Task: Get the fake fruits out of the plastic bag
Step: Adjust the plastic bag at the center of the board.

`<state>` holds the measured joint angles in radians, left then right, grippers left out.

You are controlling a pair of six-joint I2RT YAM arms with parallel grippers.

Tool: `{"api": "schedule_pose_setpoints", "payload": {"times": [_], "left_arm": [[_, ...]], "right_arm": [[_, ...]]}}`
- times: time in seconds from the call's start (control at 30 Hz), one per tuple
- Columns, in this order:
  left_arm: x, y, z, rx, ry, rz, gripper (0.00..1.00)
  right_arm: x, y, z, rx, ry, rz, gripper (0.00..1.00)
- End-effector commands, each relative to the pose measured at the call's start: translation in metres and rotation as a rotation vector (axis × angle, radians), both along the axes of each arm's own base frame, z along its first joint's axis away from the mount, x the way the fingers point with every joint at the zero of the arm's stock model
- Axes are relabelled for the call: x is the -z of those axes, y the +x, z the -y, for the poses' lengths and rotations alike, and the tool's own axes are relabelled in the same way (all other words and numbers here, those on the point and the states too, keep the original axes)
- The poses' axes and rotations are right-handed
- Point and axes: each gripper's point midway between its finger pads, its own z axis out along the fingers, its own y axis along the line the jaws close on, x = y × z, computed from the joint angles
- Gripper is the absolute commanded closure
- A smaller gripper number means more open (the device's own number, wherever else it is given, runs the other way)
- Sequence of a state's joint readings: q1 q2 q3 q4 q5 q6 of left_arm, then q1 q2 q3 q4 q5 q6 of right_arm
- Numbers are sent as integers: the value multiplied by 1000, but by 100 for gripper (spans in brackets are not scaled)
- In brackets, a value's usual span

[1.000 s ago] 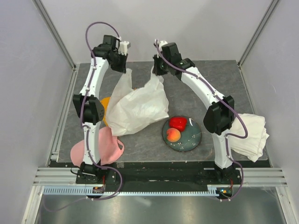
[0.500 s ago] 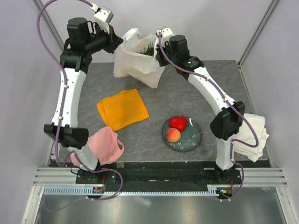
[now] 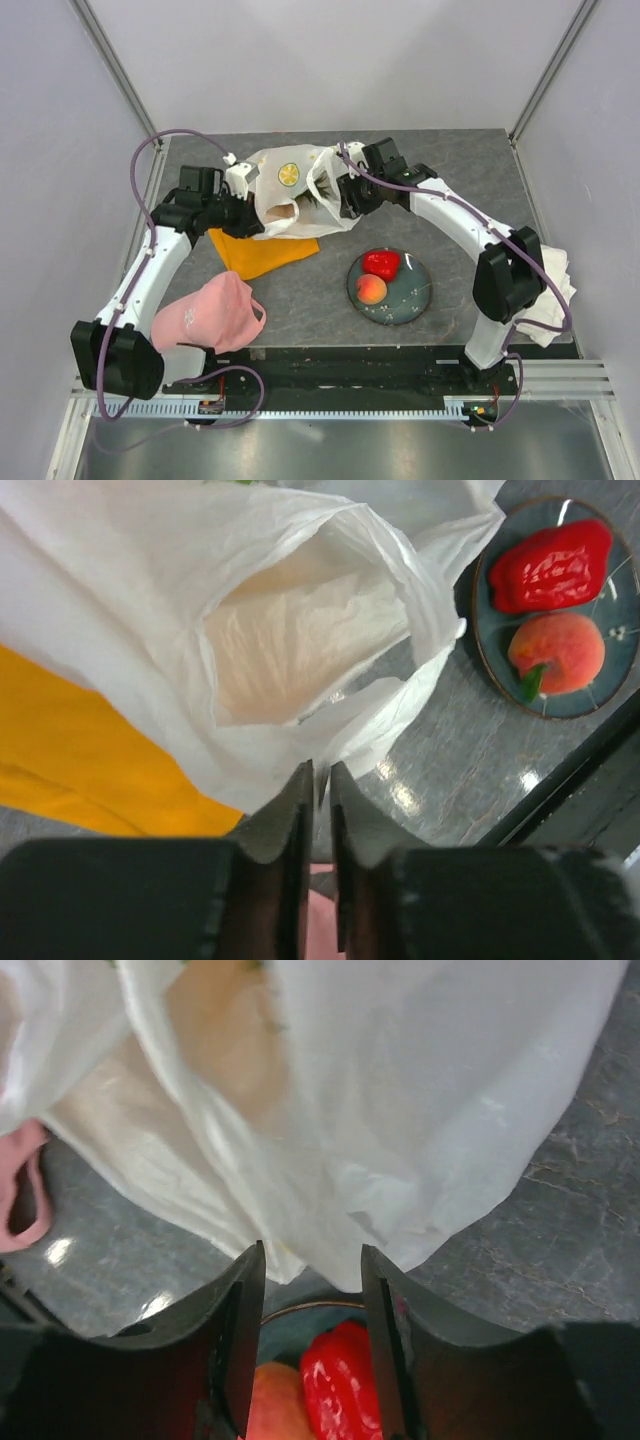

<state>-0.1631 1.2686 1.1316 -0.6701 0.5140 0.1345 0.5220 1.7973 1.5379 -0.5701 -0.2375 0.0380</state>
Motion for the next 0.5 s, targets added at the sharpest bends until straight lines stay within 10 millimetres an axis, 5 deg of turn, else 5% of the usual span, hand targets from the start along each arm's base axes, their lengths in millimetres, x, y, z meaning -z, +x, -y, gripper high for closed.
{"api": "schedule_pose_setpoints", "payload": {"times": [0.0,0.1,0.2,0.3,0.37,0.47], "left_arm": [[-53,-2,-2,-36,-36,157,66],[-88,-11,0,-14,-75,256,50],[-111,-28,5,44,-103,343,37],[-115,-40,14,124,-133,367,18],[-105,-43,19,137,-152,338,17],[-93,-43,32,182,-167,349,10]], "right_arm": [[-121,-22,-20,-144,208,175,48],[-165,-28,-29,-198,275,255,48],[-175,-43,-42,-275,323,242,51],[-150,-59,-57,-325,323,168,54],[-131,-70,-67,-339,323,107,54],[-87,-55,-64,-197,276,-4,56]]}}
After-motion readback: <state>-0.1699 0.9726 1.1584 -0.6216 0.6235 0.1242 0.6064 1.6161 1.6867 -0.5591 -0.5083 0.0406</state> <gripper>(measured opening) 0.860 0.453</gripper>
